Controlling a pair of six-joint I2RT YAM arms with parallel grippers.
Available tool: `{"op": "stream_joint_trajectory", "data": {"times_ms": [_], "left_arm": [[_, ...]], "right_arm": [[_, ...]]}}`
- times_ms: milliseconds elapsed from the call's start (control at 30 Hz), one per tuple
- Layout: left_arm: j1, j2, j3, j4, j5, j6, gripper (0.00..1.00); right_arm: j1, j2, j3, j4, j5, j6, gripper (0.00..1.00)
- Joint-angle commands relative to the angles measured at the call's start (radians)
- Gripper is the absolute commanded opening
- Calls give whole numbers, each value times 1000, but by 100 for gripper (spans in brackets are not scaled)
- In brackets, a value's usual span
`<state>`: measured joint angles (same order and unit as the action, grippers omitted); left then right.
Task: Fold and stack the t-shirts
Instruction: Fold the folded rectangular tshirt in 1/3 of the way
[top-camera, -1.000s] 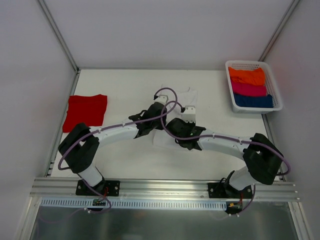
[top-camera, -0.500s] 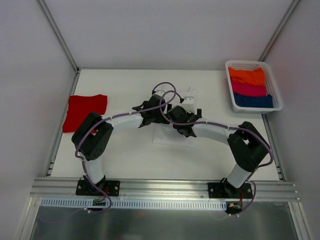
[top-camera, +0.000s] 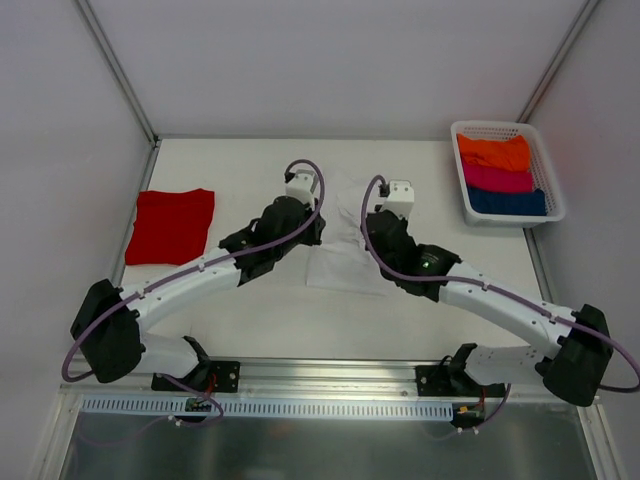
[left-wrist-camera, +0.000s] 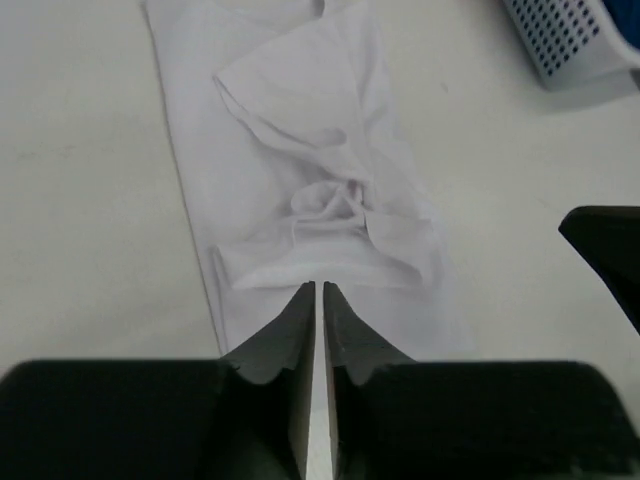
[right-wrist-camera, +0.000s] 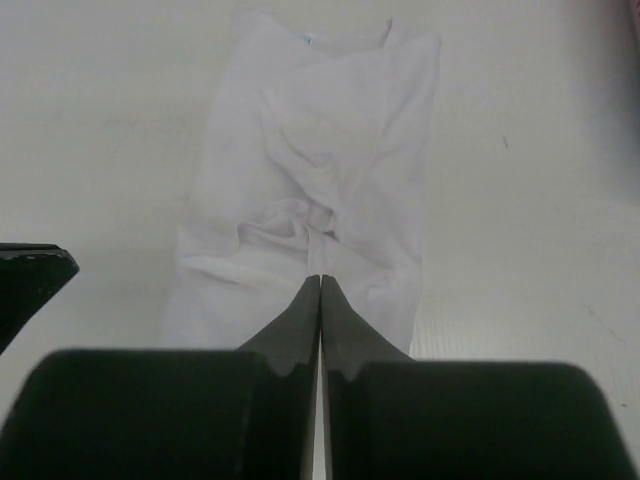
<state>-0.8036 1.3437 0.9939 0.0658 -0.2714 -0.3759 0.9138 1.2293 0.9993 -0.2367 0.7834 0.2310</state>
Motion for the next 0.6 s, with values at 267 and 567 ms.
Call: {"op": "stream_joint_trajectory", "data": {"times_ms": [267, 567], "left_arm": [[-49, 199, -126, 11, 67, -118, 0], [-49, 268, -141, 103, 124, -130, 0]], "right_arm": [[43, 249, -133, 16, -124, 148, 1], [42, 397, -47, 36, -164, 153, 1]]}}
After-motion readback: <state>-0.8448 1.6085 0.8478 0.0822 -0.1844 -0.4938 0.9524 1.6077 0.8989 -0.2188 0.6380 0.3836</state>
